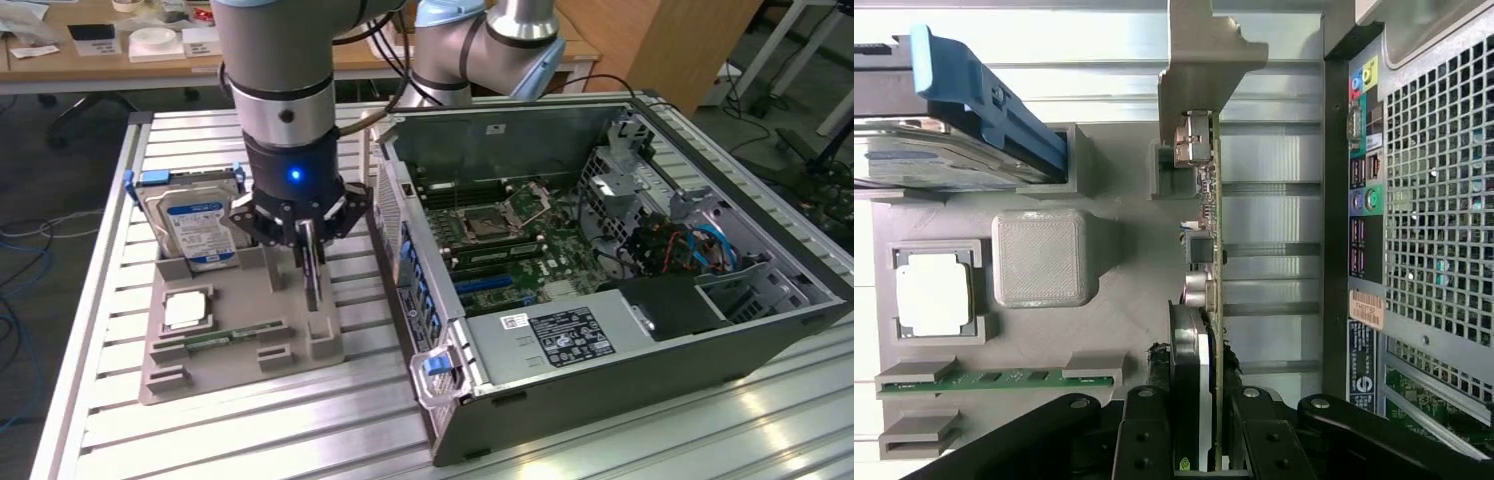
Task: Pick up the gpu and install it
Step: 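Pick up the gpu and move the gpu toward the slot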
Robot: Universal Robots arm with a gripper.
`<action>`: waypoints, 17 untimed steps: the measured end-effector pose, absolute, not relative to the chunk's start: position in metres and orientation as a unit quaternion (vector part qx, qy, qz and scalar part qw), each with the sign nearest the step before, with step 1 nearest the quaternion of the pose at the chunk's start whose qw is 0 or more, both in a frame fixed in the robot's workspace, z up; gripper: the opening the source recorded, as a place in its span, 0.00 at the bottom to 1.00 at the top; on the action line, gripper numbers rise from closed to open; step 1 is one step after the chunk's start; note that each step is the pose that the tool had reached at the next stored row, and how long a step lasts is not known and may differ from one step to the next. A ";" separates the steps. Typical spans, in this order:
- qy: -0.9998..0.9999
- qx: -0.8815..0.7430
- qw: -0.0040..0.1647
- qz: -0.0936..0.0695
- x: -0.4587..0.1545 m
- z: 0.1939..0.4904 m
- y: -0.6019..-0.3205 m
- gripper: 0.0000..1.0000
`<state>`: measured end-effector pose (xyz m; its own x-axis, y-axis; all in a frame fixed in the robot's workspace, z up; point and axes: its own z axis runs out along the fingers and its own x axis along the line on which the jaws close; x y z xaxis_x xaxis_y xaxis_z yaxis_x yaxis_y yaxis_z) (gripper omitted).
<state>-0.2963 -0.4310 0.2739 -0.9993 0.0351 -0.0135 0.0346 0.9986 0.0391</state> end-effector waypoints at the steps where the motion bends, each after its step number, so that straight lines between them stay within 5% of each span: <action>1: 1.000 0.017 0.007 0.019 -0.296 0.276 -0.431 0.28; 17: 1.000 0.017 0.007 0.020 -0.296 0.320 -0.431 0.28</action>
